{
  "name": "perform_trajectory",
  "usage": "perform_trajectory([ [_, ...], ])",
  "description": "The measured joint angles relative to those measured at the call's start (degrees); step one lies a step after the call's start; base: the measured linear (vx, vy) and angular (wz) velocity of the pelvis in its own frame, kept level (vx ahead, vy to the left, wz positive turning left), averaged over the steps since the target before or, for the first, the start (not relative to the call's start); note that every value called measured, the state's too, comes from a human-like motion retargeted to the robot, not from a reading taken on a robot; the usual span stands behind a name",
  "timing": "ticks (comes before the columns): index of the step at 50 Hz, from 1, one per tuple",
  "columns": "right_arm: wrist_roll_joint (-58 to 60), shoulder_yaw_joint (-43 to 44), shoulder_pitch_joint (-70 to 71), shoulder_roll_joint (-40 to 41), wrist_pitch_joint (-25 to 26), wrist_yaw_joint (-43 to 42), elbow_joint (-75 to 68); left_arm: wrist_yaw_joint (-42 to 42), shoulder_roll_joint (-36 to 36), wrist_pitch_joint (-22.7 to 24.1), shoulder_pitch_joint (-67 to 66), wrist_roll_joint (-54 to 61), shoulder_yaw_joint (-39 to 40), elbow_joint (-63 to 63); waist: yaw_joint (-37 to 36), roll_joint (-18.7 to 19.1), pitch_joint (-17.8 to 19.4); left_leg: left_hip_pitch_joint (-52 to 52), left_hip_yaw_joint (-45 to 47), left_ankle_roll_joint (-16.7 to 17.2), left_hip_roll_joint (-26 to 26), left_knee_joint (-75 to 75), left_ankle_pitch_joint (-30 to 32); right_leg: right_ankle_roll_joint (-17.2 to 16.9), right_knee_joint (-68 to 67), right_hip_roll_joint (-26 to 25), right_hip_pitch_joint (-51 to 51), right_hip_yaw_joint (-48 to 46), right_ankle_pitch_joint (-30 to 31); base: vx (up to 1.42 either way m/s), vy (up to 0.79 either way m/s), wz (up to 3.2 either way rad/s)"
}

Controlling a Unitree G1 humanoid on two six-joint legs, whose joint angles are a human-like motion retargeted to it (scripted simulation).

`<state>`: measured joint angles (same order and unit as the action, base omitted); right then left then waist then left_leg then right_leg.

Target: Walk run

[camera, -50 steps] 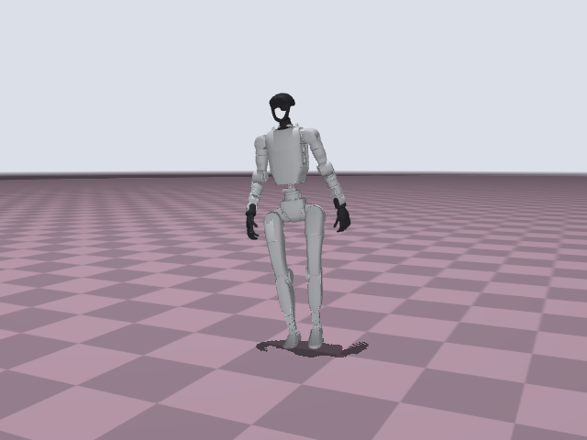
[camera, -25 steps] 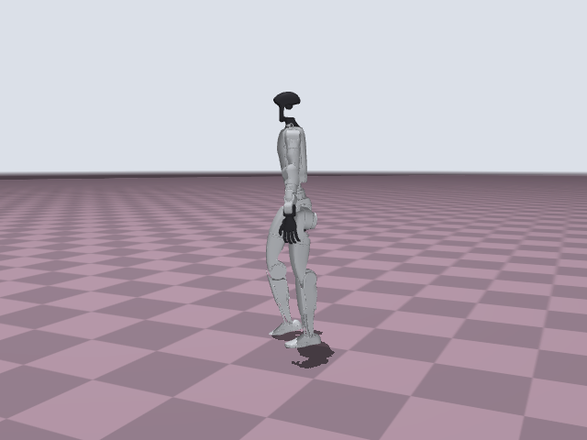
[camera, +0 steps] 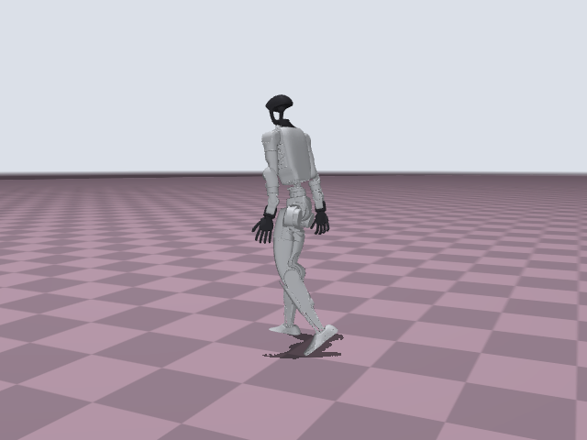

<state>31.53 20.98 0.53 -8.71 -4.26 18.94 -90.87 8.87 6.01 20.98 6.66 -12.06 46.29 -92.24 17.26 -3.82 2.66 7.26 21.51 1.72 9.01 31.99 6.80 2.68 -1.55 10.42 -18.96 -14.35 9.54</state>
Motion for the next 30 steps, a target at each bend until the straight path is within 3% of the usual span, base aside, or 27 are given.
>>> perform_trajectory([
  [2, 0.0, 0.1, 2.1, 0.2, 0.2, -1.4, 3.4, -1.2, -1.8, -0.4, 1.7, 3.1, 0.4, 0.2, -1.3, -2.8, 1.6, 4.7, -9.0, 3.8, -6.0, 6.4, -2.3, 0.1, 0.0, -0.9, 0.6, 3.3, -0.2, 0.15, -0.39, -1.85],
  [5, -1.2, -1.6, 5.3, 0.4, 1.0, -3.6, 8.4, -3.5, -3.8, -0.7, 3.8, 3.6, 1.1, 3.1, -0.9, -5.8, 3.5, 9.1, -13.2, 6.3, -11.4, 9.3, -7.3, 0.4, -0.5, -2.5, 1.2, 5.8, -0.9, 0.2, -0.28, -1.38],
  [10, -4.1, -4.2, 8.1, 0.5, -0.8, -7.6, 16.0, 0.4, -3.9, -1.5, 6.1, 0.3, 2.5, 9.6, -0.4, -7.6, 6.1, 13.9, -10.6, 5.6, -9.9, -1.2, -9.7, 0.5, -0.9, -7.3, 3.2, 7.5, -2.5, 0.3, -0.17, -1.17],
  [15, -7.3, -7.1, 7.6, 2.5, -4.7, -9.8, 19.7, 1.6, 0.5, -2.3, 10.5, 4.4, 8.4, 12.8, -2.0, -9.1, 9.8, 17.7, -24.8, 4.5, -10.2, -16.2, -9.3, 0.7, -0.2, -13.6, 6.6, 9.4, -3.9, 0.31, -0.13, -1.03],
  [18, -7.1, -9.7, 7.2, 3.2, -5.7, -8.9, 18.4, -2.3, 4.1, -2.9, 12.8, 9.9, 12.5, 13.3, -4.1, -11.7, 11.1, 18.1, -30.8, 0.2, -9.8, -23.7, -3.1, 0.3, -0.3, -14.8, 8.2, 11.8, -5.1, 0.36, 0.02, -1.32],
  [20, -5.1, -11.6, 6.9, 3.3, -6.1, -7.2, 16.9, -4.2, 6.5, -3.4, 14.0, 13.8, 14.9, 13.6, -5.3, -13.0, 11.9, 17.9, -30.2, -0.4, -8.6, -26.8, 2.8, -0.1, -1.2, -15.9, 8.3, 15.0, -6.3, 0.32, 0.09, -1.23],
  [23, 0.3, -14.5, 6.4, 2.6, -7.3, -4.2, 15.1, -3.6, 9.1, -3.7, 16.6, 19.5, 18.0, 14.6, -4.5, -13.6, 12.8, 18.0, -25.0, -0.3, -5.9, -26.1, -1.2, -1.0, -3.2, -17.3, 7.2, 14.7, -8.8, 0.36, 0.19, -0.57],
  [27, 4.8, -17.6, 5.9, 2.6, -7.6, -4.5, 13.2, -1.2, 12.6, -4.8, 22.1, 27.9, 22.6, 15.3, -1.1, -14.7, 13.2, 23.1, -29.0, 0.3, -6.1, -22.5, -4.7, -3.4, -7.5, -16.0, 2.5, 11.7, -11.1, 0.09, 0.13, 0.06],
  [30, 5.0, -19.3, 5.5, 3.7, -8.1, -6.1, 11.1, -0.1, 15.1, -6.5, 26.3, 34.5, 25.1, 14.7, 0.3, -15.2, 14.3, 25.7, -30.1, -2.1, -7.3, -20.7, -5.8, -4.7, -10.4, -15.4, -1.2, 8.6, -8.9, 0.14, 0.09, 0.25],
])
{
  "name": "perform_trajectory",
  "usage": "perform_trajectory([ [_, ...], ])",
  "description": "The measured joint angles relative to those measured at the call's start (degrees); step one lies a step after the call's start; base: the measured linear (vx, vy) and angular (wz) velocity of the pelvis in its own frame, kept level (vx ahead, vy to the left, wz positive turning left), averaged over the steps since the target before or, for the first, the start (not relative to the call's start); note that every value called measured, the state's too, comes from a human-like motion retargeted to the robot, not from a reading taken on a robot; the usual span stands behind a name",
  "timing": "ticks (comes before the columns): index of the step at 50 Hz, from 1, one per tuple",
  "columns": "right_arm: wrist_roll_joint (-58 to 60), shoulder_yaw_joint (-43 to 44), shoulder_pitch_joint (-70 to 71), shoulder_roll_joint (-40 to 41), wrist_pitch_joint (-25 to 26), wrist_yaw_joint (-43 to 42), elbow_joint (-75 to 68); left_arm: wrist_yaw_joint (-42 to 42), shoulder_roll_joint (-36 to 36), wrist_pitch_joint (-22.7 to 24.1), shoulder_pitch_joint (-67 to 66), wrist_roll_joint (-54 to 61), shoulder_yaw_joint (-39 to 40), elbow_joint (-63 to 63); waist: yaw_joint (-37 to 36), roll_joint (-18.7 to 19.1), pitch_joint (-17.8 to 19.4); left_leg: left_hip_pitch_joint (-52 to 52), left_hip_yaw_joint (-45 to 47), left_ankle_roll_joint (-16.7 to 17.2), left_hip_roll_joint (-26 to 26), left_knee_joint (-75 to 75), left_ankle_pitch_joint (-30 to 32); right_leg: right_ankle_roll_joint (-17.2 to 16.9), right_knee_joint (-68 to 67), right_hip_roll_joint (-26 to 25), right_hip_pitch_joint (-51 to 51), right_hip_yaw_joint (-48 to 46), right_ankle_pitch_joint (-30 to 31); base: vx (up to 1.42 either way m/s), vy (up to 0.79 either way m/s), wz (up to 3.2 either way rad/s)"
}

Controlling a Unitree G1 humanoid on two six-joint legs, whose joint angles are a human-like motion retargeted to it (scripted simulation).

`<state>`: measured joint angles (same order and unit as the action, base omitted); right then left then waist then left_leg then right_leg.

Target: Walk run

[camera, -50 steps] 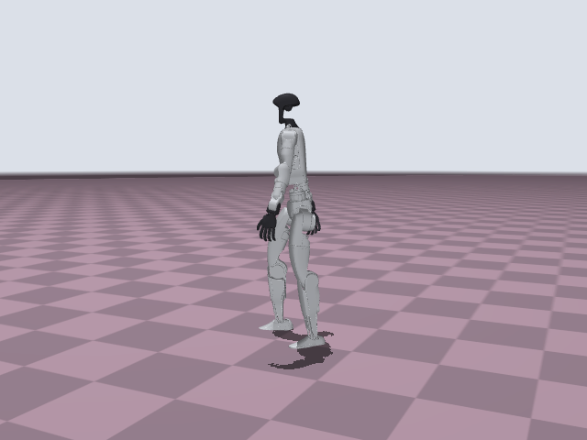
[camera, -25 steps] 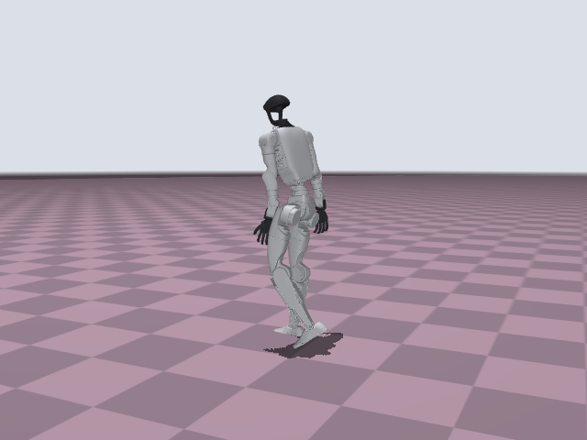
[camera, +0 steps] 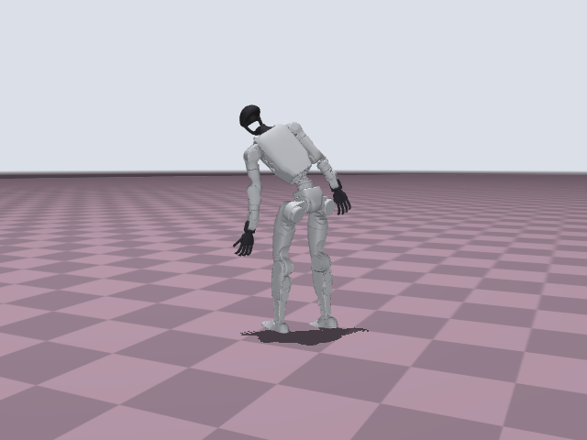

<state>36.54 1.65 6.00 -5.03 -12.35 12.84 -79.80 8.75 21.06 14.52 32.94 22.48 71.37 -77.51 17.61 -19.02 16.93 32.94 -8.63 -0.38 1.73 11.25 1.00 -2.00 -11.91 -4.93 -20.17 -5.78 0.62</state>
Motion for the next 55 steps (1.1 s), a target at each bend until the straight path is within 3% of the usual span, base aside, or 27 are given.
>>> perform_trajectory([
  [7, 5.7, -5.4, 2.0, -0.5, -2.2, 5.9, -0.4, -0.6, 2.3, -0.4, 3.4, 11.5, 1.9, 0.0, -1.0, -3.5, 1.2, 3.5, 2.1, -3.5, -1.4, 5.1, -2.9, -3.0, 2.5, 2.7, -0.3, 0.3, 1.7, 0.11, 0.1, -0.31],
  [18, 6.3, -6.6, 4.5, -0.3, -3.3, 2.3, 0.5, 6.1, 3.6, -0.2, 6.3, 13.0, 5.3, 0.8, 0.6, -6.3, 2.3, 4.7, 2.8, -5.0, -2.1, 6.1, -5.4, -7.9, 5.2, 4.5, -0.3, 0.1, 4.3, 0.09, 0.03, -0.05],
  [33, 4.4, -7.9, 5.8, 1.0, -4.6, 4.1, -0.1, 13.2, 3.9, 2.0, 10.5, 19.0, 6.8, 2.7, 1.3, -9.0, 3.3, 4.3, 3.5, -7.2, -3.3, 4.3, -7.7, -9.7, 8.3, 5.9, 0.3, 0.9, 5.0, 0.01, 0.01, -0.02],
  [38, 2.2, -8.6, 5.5, 2.1, -5.6, 5.5, 0.1, 12.6, 3.8, 2.2, 10.9, 19.4, 6.0, 2.8, 1.0, -9.2, 3.8, 4.5, 3.4, -7.5, -3.6, 3.7, -7.6, -10.0, 9.0, 6.1, 0.1, 1.1, 5.7, 0.0, 0.0, 0.0],
  [43, 2.6, -9.9, 6.0, 2.3, -6.0, 7.1, 0.8, 9.9, 3.7, 5.2, 11.2, 20.1, 5.1, 3.8, 1.1, -9.6, 4.3, 4.7, 3.6, -7.8, -3.7, 4.0, -7.7, -10.5, 9.3, 6.1, 0.0, 1.4, 6.0, 0.0, 0.0, 0.0],
  [55, 2.2, -10.1, 6.0, 2.2, -5.6, 6.0, 0.7, -0.7, 2.0, 8.7, 11.9, 27.9, 4.8, 5.0, 1.9, -9.8, 4.5, 4.0, 3.4, -8.6, -4.4, 3.3, -7.7, -11.1, 9.3, 6.5, 0.2, 1.6, 6.7, 0.01, 0.0, 0.01],
])
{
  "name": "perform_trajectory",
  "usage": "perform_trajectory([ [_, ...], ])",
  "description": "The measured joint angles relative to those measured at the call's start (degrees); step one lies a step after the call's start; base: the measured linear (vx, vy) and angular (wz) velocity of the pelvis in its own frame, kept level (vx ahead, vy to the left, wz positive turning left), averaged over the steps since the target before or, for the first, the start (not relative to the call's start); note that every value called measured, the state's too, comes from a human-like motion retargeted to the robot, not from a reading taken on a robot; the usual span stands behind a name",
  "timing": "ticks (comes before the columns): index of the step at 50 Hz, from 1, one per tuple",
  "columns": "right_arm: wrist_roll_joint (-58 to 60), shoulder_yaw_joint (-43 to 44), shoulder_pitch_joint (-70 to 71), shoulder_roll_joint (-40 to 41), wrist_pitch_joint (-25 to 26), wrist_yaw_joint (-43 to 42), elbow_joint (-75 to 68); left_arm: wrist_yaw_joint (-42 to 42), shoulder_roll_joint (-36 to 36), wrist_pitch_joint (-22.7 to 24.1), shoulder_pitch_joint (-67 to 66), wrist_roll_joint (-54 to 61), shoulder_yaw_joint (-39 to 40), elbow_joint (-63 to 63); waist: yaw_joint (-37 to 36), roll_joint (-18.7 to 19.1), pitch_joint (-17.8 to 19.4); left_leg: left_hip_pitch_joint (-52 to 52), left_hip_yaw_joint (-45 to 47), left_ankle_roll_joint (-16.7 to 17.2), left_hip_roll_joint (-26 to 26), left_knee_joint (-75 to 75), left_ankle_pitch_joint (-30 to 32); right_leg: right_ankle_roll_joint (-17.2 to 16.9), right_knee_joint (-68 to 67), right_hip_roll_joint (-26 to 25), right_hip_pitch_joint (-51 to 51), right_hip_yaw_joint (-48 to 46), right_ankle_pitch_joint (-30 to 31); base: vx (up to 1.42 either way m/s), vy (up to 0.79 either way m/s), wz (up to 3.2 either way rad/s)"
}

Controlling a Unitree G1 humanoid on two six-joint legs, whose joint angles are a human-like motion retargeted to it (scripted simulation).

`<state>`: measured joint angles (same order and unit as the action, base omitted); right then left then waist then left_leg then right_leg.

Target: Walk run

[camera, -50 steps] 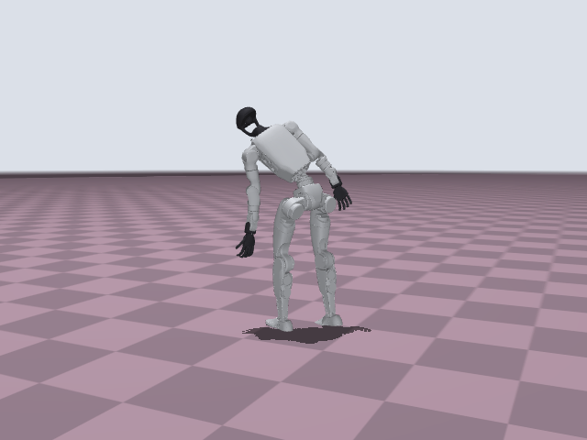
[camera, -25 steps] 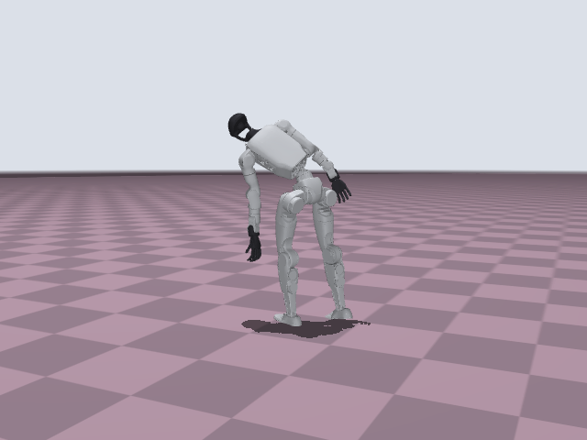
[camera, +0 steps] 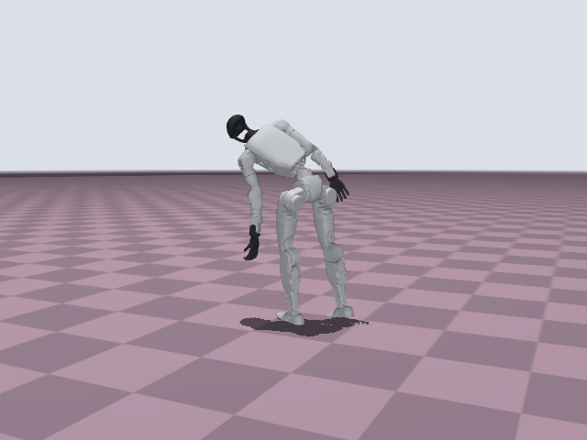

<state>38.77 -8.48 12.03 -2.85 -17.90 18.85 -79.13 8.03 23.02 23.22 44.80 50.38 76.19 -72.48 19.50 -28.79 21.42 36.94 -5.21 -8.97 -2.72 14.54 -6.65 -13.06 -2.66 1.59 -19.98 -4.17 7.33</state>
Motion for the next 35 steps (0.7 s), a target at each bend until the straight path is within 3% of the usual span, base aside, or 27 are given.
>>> perform_trajectory([
  [5, 1.3, 1.3, -0.9, -1.2, 1.1, -0.3, -1.2, -3.2, -3.6, -0.9, -4.8, -3.1, -1.0, -2.2, -0.5, 2.1, -1.1, -2.6, 0.4, -0.4, -1.1, -1.6, 0.3, 1.1, -0.1, 0.6, 1.3, -1.0, 0.8, 0.14, 0.08, 0.07],
  [8, 2.1, 2.3, -1.5, -2.0, 2.1, -0.3, -2.0, -5.0, -6.3, -3.8, -9.4, -6.4, -2.3, -3.7, -0.7, 3.9, -2.5, -5.2, 1.2, -0.6, -1.7, -3.4, 0.6, 1.9, -0.7, 1.1, 2.3, -1.5, 1.4, 0.2, 0.09, -0.1],
  [12, 2.3, 3.4, -2.6, -2.8, 3.2, -0.8, -3.4, -10.3, -9.9, -7.9, -16.2, -12.7, -4.7, -5.1, -2.1, 6.1, -5.6, -9.4, 3.6, -0.3, -1.7, -6.8, 0.7, 2.7, -2.3, 1.6, 3.0, -1.5, 2.3, 0.25, 0.09, -0.52],
  [17, 4.5, 4.4, -3.5, -4.2, 3.8, -0.4, -3.7, -13.9, -13.5, -9.0, -25.1, -21.5, -10.5, -4.9, -4.5, 8.5, -9.7, -14.7, 8.6, 0.6, -1.1, -10.0, -0.4, 4.0, -5.1, 1.7, 4.0, -4.2, 1.1, 0.21, 0.1, -0.9],
  [25, 2.1, 8.5, -6.4, -6.9, 3.8, -3.1, -5.7, -18.0, -14.9, -11.4, -36.4, -36.2, -24.4, -4.7, -6.0, 13.6, -14.9, -21.8, 13.7, 0.8, -1.9, -12.7, -2.0, 7.3, -7.6, 1.3, 6.0, -10.4, -4.5, 0.2, 0.11, -0.51],
  [31, 0.8, 11.8, -9.0, -9.6, 5.7, -2.2, -8.5, -17.9, -12.8, -11.6, -40.1, -45.0, -39.7, -7.0, -3.9, 18.8, -17.5, -26.2, 15.1, 0.9, -2.8, -13.2, -3.4, 7.0, -8.4, 0.3, 5.8, -10.7, -6.0, 0.21, 0.14, -0.16],
  [35, 0.8, 13.9, -10.5, -10.6, 6.6, -4.0, -9.7, -16.9, -12.4, -11.2, -39.9, -52.2, -45.7, -6.5, -2.1, 21.6, -17.8, -29.0, 16.7, 1.0, -3.1, -13.1, -4.7, 5.7, -8.7, 0.7, 4.3, -10.4, -5.7, 0.12, 0.04, -0.3],
])
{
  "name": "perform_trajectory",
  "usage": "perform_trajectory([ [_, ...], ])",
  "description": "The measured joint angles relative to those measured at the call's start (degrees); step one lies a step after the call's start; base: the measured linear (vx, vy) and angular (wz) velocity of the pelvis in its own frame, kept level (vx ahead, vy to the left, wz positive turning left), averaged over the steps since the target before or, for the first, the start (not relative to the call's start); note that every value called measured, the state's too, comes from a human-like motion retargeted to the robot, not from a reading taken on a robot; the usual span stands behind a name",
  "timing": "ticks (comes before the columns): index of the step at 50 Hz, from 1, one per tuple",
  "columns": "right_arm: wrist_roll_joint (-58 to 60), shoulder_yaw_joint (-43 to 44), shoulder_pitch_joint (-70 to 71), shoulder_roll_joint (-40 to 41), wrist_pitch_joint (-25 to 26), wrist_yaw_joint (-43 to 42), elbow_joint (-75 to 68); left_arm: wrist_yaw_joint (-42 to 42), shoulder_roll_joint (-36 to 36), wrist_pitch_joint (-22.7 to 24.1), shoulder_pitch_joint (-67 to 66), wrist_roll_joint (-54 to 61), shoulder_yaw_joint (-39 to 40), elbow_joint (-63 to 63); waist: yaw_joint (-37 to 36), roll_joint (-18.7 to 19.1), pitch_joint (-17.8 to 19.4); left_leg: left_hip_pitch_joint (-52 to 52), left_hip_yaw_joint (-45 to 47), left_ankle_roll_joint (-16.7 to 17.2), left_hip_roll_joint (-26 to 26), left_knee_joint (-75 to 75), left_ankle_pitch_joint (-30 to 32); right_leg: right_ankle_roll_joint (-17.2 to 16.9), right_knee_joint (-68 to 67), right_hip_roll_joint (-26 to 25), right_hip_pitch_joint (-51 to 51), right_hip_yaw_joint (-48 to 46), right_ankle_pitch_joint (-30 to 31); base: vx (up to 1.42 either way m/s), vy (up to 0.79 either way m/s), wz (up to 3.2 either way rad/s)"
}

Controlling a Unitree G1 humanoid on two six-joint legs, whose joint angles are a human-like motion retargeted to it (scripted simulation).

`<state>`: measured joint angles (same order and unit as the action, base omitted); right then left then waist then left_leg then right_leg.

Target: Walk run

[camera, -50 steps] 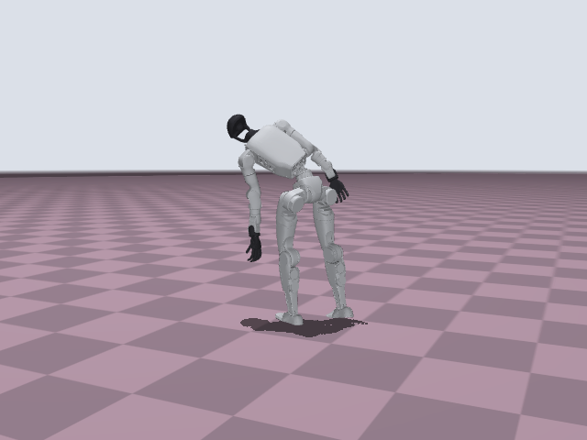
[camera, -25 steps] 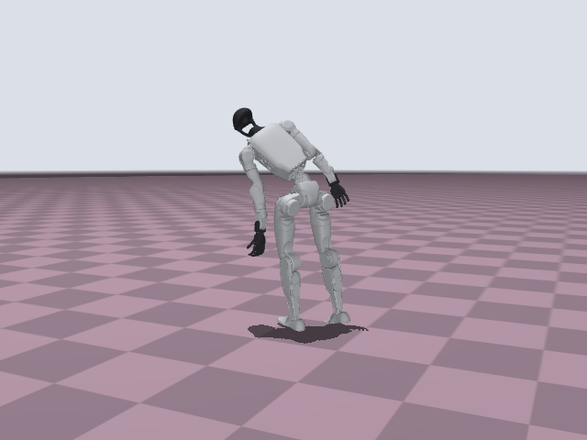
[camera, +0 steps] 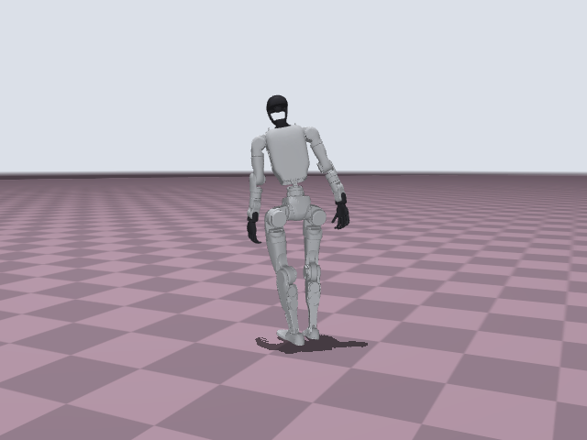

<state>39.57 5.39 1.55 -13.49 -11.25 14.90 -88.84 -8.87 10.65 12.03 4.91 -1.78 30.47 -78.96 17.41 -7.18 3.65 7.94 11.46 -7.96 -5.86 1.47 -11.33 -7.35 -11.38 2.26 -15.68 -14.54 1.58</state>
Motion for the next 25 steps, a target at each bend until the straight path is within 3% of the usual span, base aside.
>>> perform_trajectory([
  [5, -0.6, 3.2, -2.1, -0.4, 0.7, 0.1, -2.1, 0.3, -1.6, -0.4, 2.2, -2.5, -2.9, 0.8, 2.4, 3.0, 0.6, -4.0, 2.1, 0.4, 0.0, 0.0, -1.8, 0.8, 0.9, 2.2, -2.6, -0.8, 0.8, 0.13, -0.03, -0.37],
  [10, 0.7, 7.9, -4.1, 0.1, 2.5, 0.4, -4.2, -2.9, -4.9, -1.1, 4.8, 0.8, 0.3, 2.1, 6.2, 5.3, 1.4, -7.9, 3.8, 1.5, 0.4, 0.0, -3.2, 1.2, 4.1, 4.9, -5.3, -0.9, 3.2, 0.19, -0.12, -0.27],
  [16, -0.5, 12.0, -6.2, 1.0, 3.3, 0.8, -7.5, -9.9, -8.2, -4.0, 9.5, 10.4, 2.9, 2.7, 7.5, 7.5, 2.5, -11.7, 6.6, 3.6, 1.5, 0.6, -5.0, 1.4, 8.2, 7.7, -8.3, -5.7, 3.2, 0.2, -0.17, -0.36],
  [20, -0.4, 13.8, -7.9, 1.4, 3.2, 2.4, -8.6, -17.1, -9.2, -6.6, 12.6, 14.4, 1.8, 3.6, 7.5, 9.4, 2.6, -13.1, 6.9, 5.5, 2.8, 1.3, -5.6, 4.0, 9.7, 8.8, -8.2, -9.7, 1.1, 0.25, -0.27, -0.02],
  [25, 0.1, 14.9, -10.4, 1.6, 5.1, 3.8, -8.6, -24.9, -10.1, -7.6, 13.5, 14.4, -0.8, 7.6, 6.7, 11.1, 1.6, -15.0, 6.4, 8.4, 4.4, 3.0, -3.7, 6.3, 8.8, 8.2, -5.7, -11.0, 7.5, 0.36, -0.39, 0.09],
])
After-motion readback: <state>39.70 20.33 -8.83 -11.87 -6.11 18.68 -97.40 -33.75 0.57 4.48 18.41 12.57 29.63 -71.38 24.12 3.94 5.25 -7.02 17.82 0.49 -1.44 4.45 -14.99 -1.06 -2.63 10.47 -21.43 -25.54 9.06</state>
